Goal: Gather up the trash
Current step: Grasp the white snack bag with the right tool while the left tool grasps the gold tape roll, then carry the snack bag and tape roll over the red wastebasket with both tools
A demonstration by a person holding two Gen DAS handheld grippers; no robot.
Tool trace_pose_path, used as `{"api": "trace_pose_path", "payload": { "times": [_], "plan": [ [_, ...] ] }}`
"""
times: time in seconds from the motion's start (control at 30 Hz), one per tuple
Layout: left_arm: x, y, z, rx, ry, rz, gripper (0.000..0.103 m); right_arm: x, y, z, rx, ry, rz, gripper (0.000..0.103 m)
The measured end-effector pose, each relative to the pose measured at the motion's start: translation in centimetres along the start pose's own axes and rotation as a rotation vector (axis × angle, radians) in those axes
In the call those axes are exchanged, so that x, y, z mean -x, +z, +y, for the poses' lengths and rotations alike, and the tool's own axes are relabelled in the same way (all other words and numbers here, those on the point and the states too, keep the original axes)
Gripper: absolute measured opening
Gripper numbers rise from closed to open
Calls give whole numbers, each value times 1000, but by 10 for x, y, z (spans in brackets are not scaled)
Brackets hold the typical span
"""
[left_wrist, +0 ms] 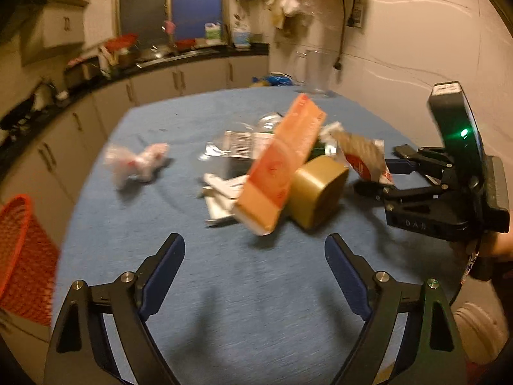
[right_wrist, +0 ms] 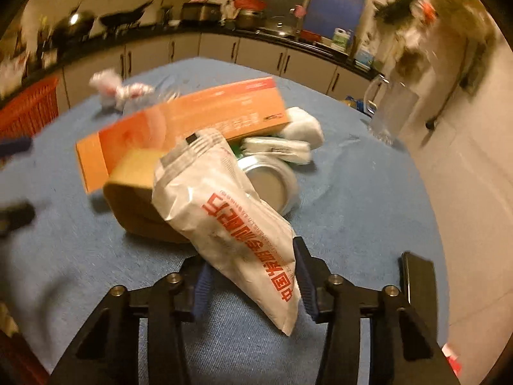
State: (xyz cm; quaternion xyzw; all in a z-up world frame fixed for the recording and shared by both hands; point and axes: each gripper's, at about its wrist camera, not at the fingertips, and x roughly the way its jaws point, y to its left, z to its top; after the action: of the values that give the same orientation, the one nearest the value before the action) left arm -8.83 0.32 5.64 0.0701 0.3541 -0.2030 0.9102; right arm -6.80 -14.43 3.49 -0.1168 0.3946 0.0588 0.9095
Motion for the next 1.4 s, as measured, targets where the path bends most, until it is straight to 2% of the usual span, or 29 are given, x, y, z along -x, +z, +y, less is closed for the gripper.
{"api": "trace_pose_path", "payload": {
  "times": [0.13, 0.2, 0.23, 0.33, 0.47, 0.53, 0.6, 0.63, 0.67, 0.73, 0.9, 1.13, 1.4],
  "plan": [
    [-14, 7, -12, 2, -56, 26, 88, 10, -3, -28, -162, 77, -28, 46],
    [-20, 10, -19, -1, -66, 30, 88, 14, -5, -36, -220, 102, -39, 46],
    [-23, 11, -23, 0, -57, 27, 85, 16, -5, -39, -241, 113, -45, 46],
    [-39, 15, -32, -4, -61, 66, 64, 21, -6, -39, -264, 132, -60, 46],
    [-55, 19, -39, -3, -41, 86, 54, 25, -9, -36, -279, 142, -72, 46],
    [-63, 24, -42, 2, -29, 92, 53, 27, -11, -36, -284, 145, -76, 46],
    [-69, 28, -42, 10, -19, 94, 42, 28, -12, -37, -288, 158, -79, 46],
    [-75, 30, -42, 13, -13, 104, 34, 28, -13, -37, -289, 160, -80, 46],
    [-78, 30, -41, 17, -13, 111, 21, 29, -14, -38, -292, 162, -81, 46],
    [-84, 32, -38, 38, -13, 126, 14, 30, -15, -39, -298, 171, -82, 46],
    [-75, 31, -34, 44, -29, 106, 14, 36, -17, -39, -301, 185, -95, 46],
    [-43, 31, -18, 81, -52, 58, 14, 47, -11, -31, -293, 216, -114, 46],
    [-6, 27, 14, 147, -28, 1, 14, 54, 7, -10, -277, 295, -119, 46]
  ]
}}
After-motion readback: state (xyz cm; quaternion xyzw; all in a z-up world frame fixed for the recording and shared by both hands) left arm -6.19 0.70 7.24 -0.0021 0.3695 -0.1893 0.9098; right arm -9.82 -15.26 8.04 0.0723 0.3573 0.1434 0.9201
